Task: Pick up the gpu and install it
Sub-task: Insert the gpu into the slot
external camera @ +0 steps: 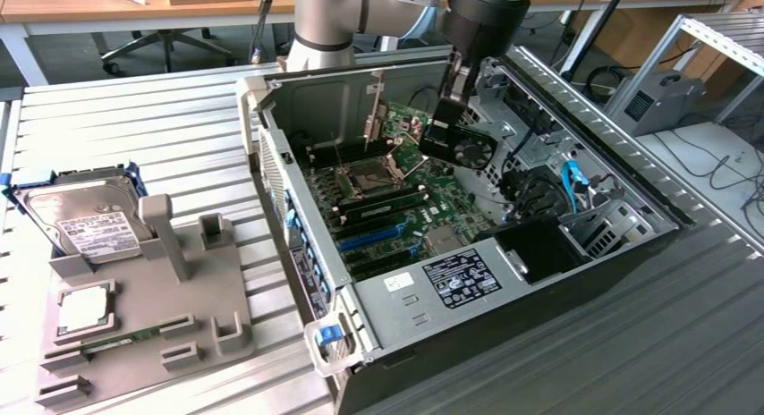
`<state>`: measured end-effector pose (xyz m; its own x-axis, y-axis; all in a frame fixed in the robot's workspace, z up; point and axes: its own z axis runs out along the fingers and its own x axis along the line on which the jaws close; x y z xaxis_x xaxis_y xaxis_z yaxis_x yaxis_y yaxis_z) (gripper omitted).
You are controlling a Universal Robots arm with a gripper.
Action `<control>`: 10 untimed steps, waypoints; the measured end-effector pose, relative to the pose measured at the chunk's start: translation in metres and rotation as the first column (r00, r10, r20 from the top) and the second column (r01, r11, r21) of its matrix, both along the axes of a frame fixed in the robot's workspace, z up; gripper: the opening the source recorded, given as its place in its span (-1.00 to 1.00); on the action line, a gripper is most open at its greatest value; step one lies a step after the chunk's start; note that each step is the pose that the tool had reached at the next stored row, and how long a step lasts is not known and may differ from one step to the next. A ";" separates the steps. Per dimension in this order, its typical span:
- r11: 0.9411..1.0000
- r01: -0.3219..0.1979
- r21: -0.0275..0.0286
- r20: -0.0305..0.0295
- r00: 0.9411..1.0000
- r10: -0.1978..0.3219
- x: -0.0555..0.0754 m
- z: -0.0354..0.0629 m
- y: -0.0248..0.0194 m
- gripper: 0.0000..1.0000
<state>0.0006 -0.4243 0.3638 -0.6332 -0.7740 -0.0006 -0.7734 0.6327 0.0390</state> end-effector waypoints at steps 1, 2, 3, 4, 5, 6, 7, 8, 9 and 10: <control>1.000 -0.002 0.000 0.000 1.000 0.002 0.000 0.0000 0.0000 -0.48; 1.000 -0.004 0.000 0.000 1.000 0.004 0.000 0.0000 0.0000 -0.48; 1.000 -0.005 0.000 0.000 1.000 0.005 0.000 0.0000 0.0000 -0.48; 1.000 -0.007 0.000 0.000 1.000 0.007 0.000 0.0000 0.0000 -0.48; 1.000 -0.008 0.000 0.000 1.000 0.008 0.000 0.0000 0.0000 -0.48; 1.000 -0.010 0.000 0.000 1.000 0.010 0.000 0.0000 0.0000 -0.48; 1.000 -0.011 0.000 0.000 1.000 0.011 0.000 0.0000 0.0000 -0.48; 1.000 -0.013 0.000 0.000 1.000 0.013 0.000 0.0000 0.0000 -0.48; 1.000 -0.015 0.000 0.000 1.000 0.015 0.000 0.0000 0.0000 -0.48; 1.000 -0.017 0.000 0.000 1.000 0.017 0.000 0.0000 0.0000 -0.48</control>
